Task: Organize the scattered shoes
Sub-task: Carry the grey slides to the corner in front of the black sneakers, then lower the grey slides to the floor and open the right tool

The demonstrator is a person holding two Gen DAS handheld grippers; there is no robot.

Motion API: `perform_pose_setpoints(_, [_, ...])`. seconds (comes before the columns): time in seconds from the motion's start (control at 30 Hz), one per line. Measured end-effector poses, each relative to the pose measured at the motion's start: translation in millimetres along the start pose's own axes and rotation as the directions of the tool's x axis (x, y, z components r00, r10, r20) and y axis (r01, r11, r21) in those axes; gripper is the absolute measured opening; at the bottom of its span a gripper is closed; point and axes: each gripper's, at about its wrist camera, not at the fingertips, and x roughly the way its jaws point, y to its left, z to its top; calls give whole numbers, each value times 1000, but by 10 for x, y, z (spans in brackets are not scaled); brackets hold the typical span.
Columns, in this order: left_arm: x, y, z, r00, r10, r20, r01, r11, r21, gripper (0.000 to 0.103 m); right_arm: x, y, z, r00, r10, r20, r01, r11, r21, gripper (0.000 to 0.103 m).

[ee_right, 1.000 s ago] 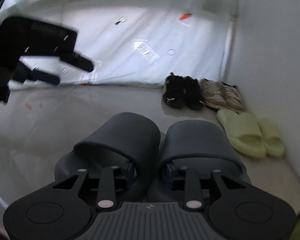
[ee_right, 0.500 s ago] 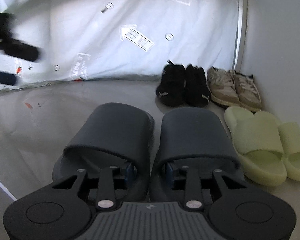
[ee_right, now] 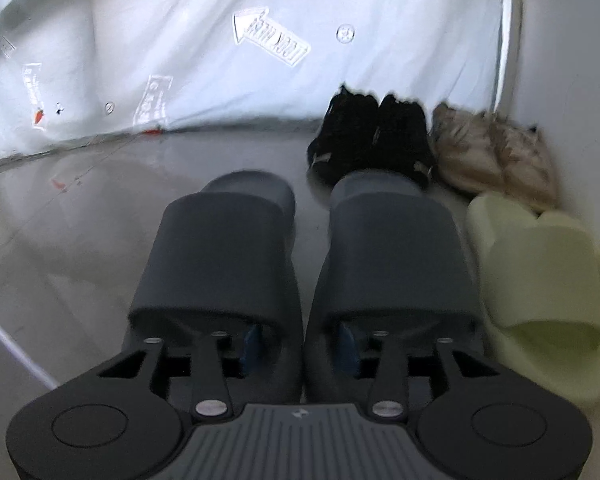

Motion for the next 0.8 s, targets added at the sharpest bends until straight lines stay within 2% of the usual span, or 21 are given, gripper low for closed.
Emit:
perform_pose_setpoints(0.07, [31, -24, 8, 1000, -7, 5, 7, 1000, 4, 77, -78, -92, 51, 994, 52, -93, -52, 999, 7, 84])
perform_pose_setpoints(0.17, [60, -47, 28, 1000, -7, 19, 7, 1000, 16, 77, -239, -140, 109, 991, 47, -129, -48, 999, -11, 84])
perform_pose_setpoints(0.27, [92, -42, 43, 1000, -1, 26, 0, 1000, 15, 77, -413, -265, 243, 999, -15, -28, 16, 1000, 21, 90])
perform_pose_setpoints(0.33, [113, -27, 61, 999, 8, 33, -9, 1000, 12, 77, -346, -381, 366, 997, -71, 19, 70, 996, 56, 91])
perform_pose_setpoints(0.37, [119, -19, 70, 999, 15, 38, -15, 1000, 10, 77, -183, -468, 471, 994, -108, 30, 106, 992, 72, 91])
perform_pose_setpoints(0.43, [119, 14, 93, 998, 42, 53, -42, 999, -4, 77, 61, -547, 586, 989, -142, 24, 141, 988, 62, 91])
perform_pose_setpoints(0.47, [119, 28, 97, 997, 54, 58, -54, 998, -11, 77, 97, -564, 594, 990, -142, 22, 141, 988, 59, 97])
perform_pose_setpoints(0.57, [127, 74, 84, 994, 95, 60, -92, 995, -42, 77, 429, -558, 708, 993, -116, -36, 117, 993, 10, 97])
perform_pose_setpoints(0.8, [142, 95, 37, 993, 108, 40, -106, 993, -56, 77, 479, -513, 651, 984, -175, -27, 174, 984, -29, 93])
